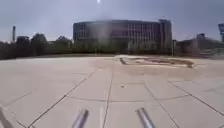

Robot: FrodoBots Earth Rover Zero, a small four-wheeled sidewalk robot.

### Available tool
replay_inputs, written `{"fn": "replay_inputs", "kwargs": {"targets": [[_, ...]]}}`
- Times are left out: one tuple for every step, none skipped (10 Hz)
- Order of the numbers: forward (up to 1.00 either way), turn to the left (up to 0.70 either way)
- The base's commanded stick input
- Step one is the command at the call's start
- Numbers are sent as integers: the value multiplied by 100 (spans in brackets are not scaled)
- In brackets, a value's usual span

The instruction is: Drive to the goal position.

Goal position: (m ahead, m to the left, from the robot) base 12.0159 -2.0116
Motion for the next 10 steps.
{"fn": "replay_inputs", "kwargs": {"targets": [[70,0],[70,0],[70,0],[70,0],[70,0],[70,0],[70,0],[70,0],[70,0],[70,0]]}}
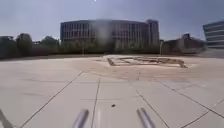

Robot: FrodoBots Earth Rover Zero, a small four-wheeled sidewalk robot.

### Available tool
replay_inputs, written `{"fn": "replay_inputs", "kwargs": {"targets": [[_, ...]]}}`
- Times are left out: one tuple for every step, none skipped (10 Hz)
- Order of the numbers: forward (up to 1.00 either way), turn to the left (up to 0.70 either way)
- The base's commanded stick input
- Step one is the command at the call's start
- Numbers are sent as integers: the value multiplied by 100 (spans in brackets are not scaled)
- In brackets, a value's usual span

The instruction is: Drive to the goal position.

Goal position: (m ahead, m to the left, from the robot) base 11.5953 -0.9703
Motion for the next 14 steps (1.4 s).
{"fn": "replay_inputs", "kwargs": {"targets": [[70,0],[70,0],[70,-2],[70,-34],[70,-34],[70,-34],[70,-34],[70,-30],[70,0],[70,0],[70,0],[70,0],[70,0],[70,0]]}}
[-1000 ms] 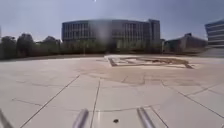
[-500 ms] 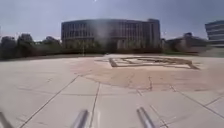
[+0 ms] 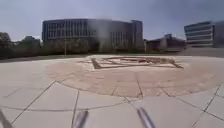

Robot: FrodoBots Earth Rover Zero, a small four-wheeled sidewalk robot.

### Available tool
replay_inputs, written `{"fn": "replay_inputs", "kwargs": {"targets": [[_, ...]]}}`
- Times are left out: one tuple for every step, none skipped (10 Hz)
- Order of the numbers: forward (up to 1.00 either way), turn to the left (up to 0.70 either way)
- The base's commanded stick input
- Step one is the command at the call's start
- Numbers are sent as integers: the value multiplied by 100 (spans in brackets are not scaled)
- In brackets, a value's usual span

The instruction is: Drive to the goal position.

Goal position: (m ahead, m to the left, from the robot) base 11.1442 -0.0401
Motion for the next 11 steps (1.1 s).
{"fn": "replay_inputs", "kwargs": {"targets": [[70,0],[70,0],[70,0],[70,0],[70,0],[70,0],[70,0],[70,0],[70,0],[70,0],[70,0]]}}
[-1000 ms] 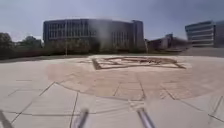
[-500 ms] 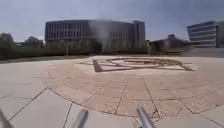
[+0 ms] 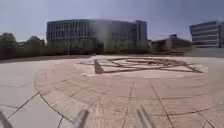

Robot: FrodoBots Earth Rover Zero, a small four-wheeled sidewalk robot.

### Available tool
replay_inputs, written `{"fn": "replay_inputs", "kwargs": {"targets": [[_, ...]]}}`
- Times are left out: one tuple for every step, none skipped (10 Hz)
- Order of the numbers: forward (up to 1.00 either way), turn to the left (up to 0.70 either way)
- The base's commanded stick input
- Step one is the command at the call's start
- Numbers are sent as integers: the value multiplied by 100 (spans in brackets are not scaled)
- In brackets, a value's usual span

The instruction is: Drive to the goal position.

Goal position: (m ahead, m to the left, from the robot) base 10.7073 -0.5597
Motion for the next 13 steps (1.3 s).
{"fn": "replay_inputs", "kwargs": {"targets": [[70,2],[70,4],[70,7],[70,22],[70,31],[70,26],[70,16],[70,6],[70,0],[70,0],[70,0],[70,0],[70,0]]}}
